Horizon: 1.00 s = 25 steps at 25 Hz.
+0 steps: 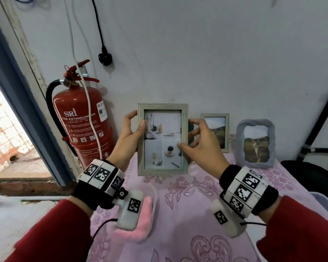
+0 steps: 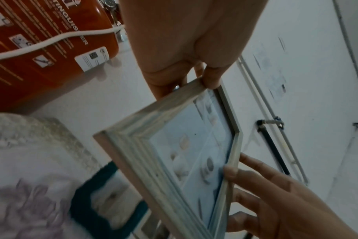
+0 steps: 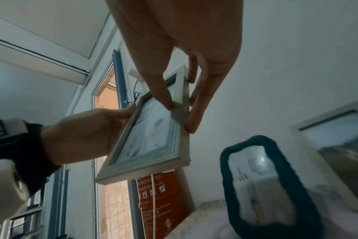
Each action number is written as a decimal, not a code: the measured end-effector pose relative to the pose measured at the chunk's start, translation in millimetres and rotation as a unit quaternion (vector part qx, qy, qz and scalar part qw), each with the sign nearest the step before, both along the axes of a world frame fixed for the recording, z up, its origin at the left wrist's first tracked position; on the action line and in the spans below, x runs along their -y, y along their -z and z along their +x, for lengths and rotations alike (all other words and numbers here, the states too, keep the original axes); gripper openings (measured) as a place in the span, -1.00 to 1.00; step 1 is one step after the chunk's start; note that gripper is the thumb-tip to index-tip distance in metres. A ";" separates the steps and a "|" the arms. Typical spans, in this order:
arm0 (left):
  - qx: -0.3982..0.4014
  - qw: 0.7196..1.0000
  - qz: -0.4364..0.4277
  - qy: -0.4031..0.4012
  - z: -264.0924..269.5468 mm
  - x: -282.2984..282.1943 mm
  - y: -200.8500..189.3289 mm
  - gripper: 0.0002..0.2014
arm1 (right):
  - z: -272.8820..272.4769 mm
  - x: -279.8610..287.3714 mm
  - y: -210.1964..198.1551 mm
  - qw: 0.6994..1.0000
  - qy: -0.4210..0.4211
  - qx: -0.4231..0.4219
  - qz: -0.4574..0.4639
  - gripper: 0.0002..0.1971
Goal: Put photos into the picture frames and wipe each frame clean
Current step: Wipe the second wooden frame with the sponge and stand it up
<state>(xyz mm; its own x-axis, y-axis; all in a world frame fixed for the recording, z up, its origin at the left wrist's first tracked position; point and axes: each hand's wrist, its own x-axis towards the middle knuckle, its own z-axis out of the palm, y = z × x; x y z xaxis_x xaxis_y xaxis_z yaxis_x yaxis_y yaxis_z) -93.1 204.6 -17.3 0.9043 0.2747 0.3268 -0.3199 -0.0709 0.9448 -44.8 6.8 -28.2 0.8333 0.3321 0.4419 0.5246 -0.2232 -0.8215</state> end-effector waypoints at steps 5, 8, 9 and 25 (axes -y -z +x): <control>-0.013 1.000 -0.009 -0.016 38.1 -59.4 -18.2 -0.70 | 45.8 -56.1 -36.9 0.999 -0.021 0.032 -0.017 -0.41; -0.017 0.999 -0.045 -0.018 64.8 -88.6 -11.0 -0.71 | 82.9 -92.6 -50.0 0.996 -0.036 0.071 -0.041 -0.49; -0.018 0.998 -0.056 -0.017 75.0 -99.5 -5.2 -0.70 | 95.8 -105.7 -50.8 0.994 -0.040 0.084 -0.053 -0.54; -0.059 0.990 -0.125 0.006 233.5 -189.0 100.4 -0.75 | 237.5 -203.5 -1.7 0.952 0.048 0.073 -0.292 -0.78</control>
<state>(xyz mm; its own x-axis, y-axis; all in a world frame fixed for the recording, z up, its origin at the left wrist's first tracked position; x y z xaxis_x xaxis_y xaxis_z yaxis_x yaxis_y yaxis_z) 140.4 393.6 -117.7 0.9357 0.3230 0.1416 -0.2055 0.1733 0.9632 192.6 210.3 -26.5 0.8160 0.4818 0.3193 0.5780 -0.6729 -0.4617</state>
